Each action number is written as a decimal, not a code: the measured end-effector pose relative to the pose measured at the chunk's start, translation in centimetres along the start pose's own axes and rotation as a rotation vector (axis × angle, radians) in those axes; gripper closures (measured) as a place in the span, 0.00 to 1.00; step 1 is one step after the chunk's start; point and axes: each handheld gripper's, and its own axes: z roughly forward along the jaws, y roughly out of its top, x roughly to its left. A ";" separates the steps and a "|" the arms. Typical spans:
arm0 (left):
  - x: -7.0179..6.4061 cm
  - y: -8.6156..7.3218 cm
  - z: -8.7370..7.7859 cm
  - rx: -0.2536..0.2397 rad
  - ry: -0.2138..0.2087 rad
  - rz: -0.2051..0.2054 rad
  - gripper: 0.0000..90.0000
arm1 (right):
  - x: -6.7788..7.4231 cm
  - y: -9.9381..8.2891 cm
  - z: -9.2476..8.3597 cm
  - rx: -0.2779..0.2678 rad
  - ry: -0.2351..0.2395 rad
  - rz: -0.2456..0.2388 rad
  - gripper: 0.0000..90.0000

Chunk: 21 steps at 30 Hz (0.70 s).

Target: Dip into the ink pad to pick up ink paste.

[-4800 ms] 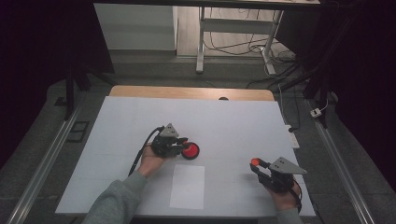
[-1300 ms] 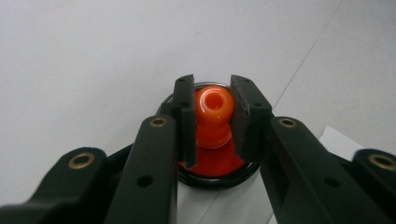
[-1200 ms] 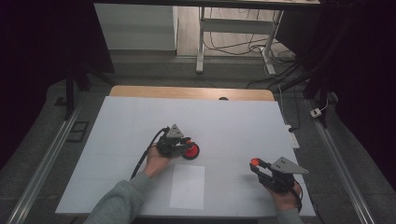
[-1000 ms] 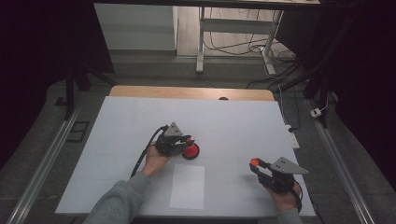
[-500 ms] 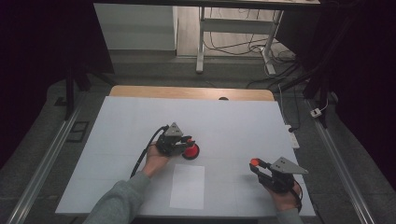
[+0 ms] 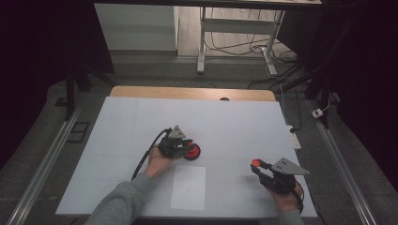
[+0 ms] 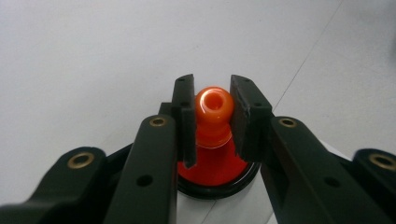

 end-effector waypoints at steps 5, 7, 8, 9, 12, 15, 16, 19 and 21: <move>0.0 -0.2 0.4 0.011 0.005 0.001 0.81 | 0.0 0.0 0.0 0.000 0.000 0.000 0.72; 0.0 -0.2 0.5 0.018 0.000 0.001 0.81 | 0.0 0.0 0.0 0.000 0.001 0.001 0.72; 0.0 -0.2 0.5 0.016 0.001 0.000 0.81 | 0.0 0.0 0.0 0.001 0.001 0.001 0.72; 0.0 -0.2 0.5 0.017 0.000 0.000 0.81 | 0.0 0.0 0.0 0.001 0.002 0.001 0.72; 0.0 -0.3 0.6 0.019 0.005 0.003 0.81 | 0.0 0.0 0.0 0.000 0.001 0.001 0.72; -0.2 -0.3 0.6 0.018 0.016 0.010 0.81 | 0.0 0.0 0.0 0.001 0.001 0.000 0.72; -0.3 -0.3 0.6 0.019 0.018 0.009 0.81 | 0.1 0.0 0.0 0.002 0.002 -0.001 0.72; -0.4 -0.3 0.6 0.025 0.025 0.014 0.81 | 0.1 0.0 0.0 0.003 0.004 -0.002 0.72; -0.5 -0.3 0.7 0.029 0.037 0.024 0.81 | 0.1 0.0 0.0 0.004 0.003 -0.001 0.72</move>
